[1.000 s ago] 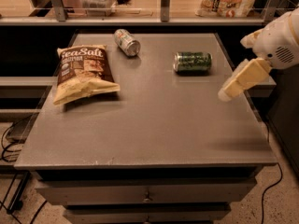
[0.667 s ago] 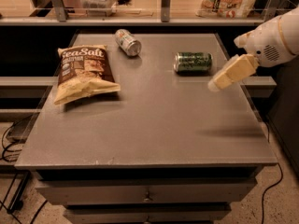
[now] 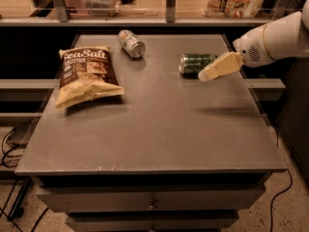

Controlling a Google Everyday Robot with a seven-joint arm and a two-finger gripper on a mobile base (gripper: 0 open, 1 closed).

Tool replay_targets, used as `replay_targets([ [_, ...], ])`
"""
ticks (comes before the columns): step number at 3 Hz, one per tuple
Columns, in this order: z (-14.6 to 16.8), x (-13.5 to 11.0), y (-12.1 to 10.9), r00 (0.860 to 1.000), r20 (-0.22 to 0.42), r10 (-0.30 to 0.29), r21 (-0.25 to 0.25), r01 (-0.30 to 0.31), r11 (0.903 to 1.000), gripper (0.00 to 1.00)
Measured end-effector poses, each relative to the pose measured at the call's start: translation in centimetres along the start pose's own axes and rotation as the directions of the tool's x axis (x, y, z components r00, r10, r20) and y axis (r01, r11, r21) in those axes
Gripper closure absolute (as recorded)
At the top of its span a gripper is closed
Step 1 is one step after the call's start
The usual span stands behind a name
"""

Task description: Pick green can

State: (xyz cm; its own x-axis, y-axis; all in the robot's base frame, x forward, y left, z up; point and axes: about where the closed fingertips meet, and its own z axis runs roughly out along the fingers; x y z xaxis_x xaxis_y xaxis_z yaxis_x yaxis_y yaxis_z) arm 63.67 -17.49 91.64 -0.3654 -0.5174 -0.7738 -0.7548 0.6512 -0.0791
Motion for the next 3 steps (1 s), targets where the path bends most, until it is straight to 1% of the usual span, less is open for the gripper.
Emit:
replay_targets([
  [1,3.0,-0.2,-1.8,1.000,0.003,0.028,0.017,-0.028,0.9995,0.00],
  [2,5.8,-0.2,-3.3,0.999,-0.003,0.033,0.011,-0.033,0.9994,0.00],
  [3,8.2,-0.2,-3.9,1.000,-0.011,0.023,-0.016,-0.023,0.9996,0.00],
])
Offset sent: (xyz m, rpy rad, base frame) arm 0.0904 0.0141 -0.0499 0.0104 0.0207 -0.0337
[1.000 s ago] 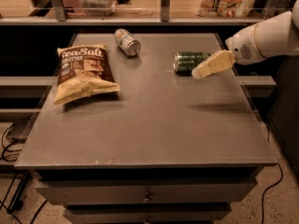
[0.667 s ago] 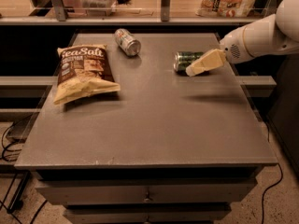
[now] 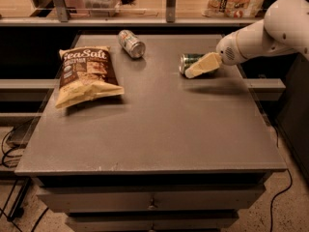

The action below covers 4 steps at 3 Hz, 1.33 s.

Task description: Pick green can

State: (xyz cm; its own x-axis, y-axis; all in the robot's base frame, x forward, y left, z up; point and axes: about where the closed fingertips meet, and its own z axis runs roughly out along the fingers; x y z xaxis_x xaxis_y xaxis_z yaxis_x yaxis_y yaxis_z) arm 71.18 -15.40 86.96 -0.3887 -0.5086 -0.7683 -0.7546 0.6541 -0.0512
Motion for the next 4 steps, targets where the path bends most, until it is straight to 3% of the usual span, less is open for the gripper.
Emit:
replay_targets([
  [1,1.9,0.1,0.4,1.000,-0.003,-0.009,-0.047,0.009,0.9989,0.16],
  [3,1.7,-0.7,1.2,0.999,0.019,-0.044,-0.073,0.046,0.9963,0.62],
  [4,-0.8,-4.0,2.2,0.990,0.085,-0.113,-0.061,0.119,0.9910,0.87],
])
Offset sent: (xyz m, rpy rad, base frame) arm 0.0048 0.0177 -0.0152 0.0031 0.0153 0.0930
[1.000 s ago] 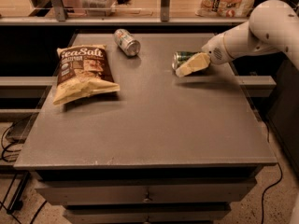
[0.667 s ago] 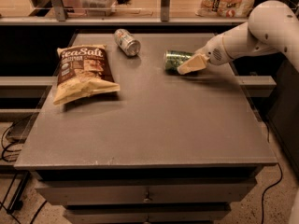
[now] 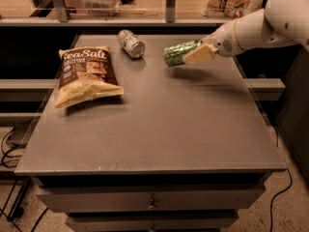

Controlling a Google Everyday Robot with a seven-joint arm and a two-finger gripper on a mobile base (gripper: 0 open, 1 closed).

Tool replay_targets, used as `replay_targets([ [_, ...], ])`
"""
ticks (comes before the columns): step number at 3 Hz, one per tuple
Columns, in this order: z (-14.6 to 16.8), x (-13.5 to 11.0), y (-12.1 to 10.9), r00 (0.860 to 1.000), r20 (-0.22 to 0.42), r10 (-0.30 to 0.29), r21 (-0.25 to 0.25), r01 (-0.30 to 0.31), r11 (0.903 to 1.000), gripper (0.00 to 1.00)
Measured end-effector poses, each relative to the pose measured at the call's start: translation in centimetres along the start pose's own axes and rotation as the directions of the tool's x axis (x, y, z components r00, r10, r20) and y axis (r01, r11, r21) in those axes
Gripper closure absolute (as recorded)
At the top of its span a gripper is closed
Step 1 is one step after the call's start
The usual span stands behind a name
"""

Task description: Pick green can

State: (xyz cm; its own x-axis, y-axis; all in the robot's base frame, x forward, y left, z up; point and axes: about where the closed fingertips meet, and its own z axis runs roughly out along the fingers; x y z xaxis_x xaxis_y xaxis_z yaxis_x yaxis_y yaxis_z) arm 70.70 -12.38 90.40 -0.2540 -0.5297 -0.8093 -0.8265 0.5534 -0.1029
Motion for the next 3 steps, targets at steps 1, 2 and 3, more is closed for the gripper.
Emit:
replay_targets([
  [1,-4.6,-5.1,0.5,0.990,0.077,-0.114,0.042,0.111,0.9929,1.00],
  [2,-11.4,-11.1,1.0,0.951,0.176,-0.256,0.118,0.238,0.9641,1.00],
  [3,-12.3,-12.2,0.8,0.939,0.192,-0.286,0.137,0.263,0.9550,1.00],
])
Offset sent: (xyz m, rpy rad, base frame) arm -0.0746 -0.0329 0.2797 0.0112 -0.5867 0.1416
